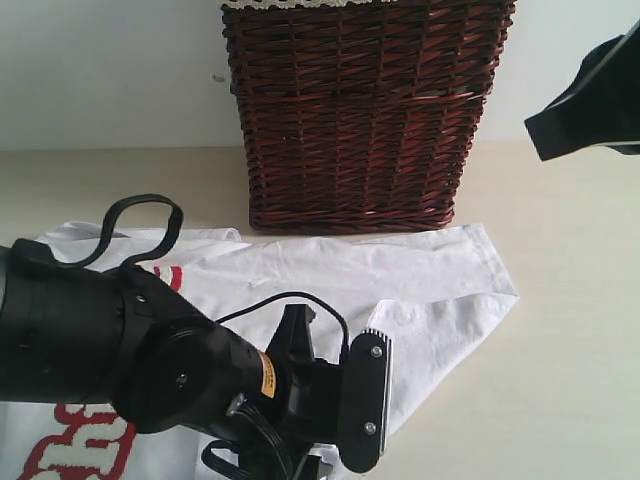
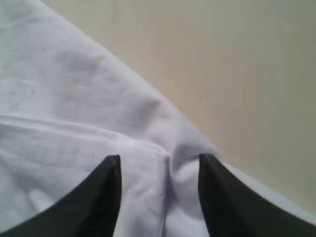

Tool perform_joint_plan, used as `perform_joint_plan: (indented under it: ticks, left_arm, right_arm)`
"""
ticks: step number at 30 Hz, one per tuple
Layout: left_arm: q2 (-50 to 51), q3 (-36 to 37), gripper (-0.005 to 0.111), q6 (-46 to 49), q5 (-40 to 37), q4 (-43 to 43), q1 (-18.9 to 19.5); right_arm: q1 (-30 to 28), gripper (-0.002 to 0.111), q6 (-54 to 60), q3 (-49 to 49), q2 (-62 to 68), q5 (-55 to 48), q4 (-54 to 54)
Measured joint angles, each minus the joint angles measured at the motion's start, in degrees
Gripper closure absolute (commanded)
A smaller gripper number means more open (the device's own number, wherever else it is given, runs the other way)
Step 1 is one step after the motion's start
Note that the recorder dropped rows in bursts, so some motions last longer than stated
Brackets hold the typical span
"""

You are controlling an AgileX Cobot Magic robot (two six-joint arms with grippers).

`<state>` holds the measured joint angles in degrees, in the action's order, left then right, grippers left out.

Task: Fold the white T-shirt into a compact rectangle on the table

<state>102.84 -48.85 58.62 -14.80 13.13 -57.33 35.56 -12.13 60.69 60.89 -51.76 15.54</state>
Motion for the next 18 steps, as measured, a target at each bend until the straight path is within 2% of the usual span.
perform_joint_plan:
  ticks: [4,8,16,18]
  left_arm:
    - [1.52,0.00,0.069,-0.13,2.12,-0.46,1.88]
    - [2.44,0.00,0.069,-0.23,4.43,-0.60,3.43]
    - [4.21,0.00,0.070,-0.23,3.58,-0.60,3.68]
    - [4.21,0.00,0.076,-0.23,3.18,-0.60,3.68]
  right_arm:
    - [0.00,0.089,0.00,0.00,0.00,0.00,-0.09]
    - [0.00,0.089,0.11,0.00,0.00,0.00,-0.13]
    - [0.00,0.089,0.11,0.00,0.00,0.00,-0.23]
    - [0.00,0.089,0.11,0.00,0.00,0.00,-0.23]
